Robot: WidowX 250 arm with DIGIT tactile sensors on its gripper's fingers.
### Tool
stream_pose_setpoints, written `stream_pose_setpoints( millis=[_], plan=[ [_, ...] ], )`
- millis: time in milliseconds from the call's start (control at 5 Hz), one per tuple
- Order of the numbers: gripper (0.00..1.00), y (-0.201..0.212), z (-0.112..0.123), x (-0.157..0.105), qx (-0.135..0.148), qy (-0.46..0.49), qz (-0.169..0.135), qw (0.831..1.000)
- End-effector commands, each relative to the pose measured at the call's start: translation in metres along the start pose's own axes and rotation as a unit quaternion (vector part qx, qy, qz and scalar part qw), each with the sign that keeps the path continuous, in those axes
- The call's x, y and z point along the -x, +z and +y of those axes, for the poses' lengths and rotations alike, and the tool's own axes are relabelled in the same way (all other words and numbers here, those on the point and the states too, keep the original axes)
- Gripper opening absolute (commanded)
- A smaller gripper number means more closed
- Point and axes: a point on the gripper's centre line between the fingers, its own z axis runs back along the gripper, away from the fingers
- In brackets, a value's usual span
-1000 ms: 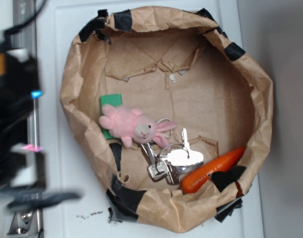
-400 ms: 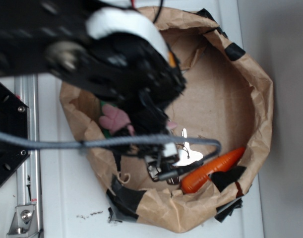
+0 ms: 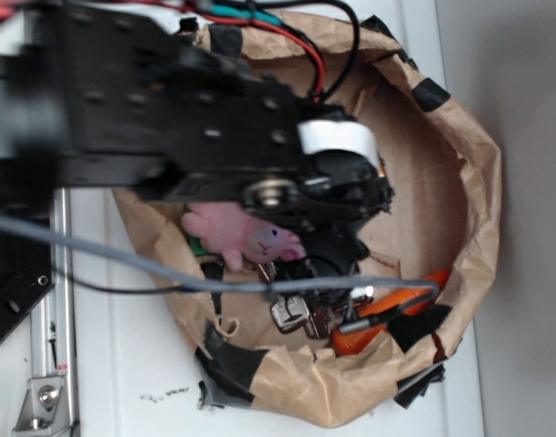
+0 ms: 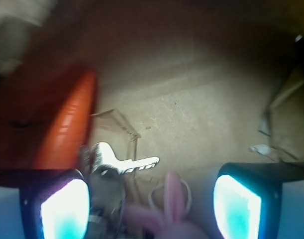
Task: Grab the carrot.
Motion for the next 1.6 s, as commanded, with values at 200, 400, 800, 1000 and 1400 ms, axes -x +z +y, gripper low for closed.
stream_pose_setpoints(
  millis=[200, 400, 800, 1000, 1400],
  plan=[
    [1.0, 0.004, -0.077, -0.019, 0.072, -0.069, -0.03, 0.995],
    [1.0, -0.012, -0.082, -0.015, 0.076, -0.062, -0.01, 0.995],
    [1.0, -0.059, -0.063, 0.005, 0.02, -0.067, 0.018, 0.997],
    [1.0, -0.063, -0.045, 0.007, -0.006, -0.06, 0.018, 0.998],
    [0.0, -0.017, 0.003, 0.006, -0.026, 0.018, 0.028, 0.999]
  ],
)
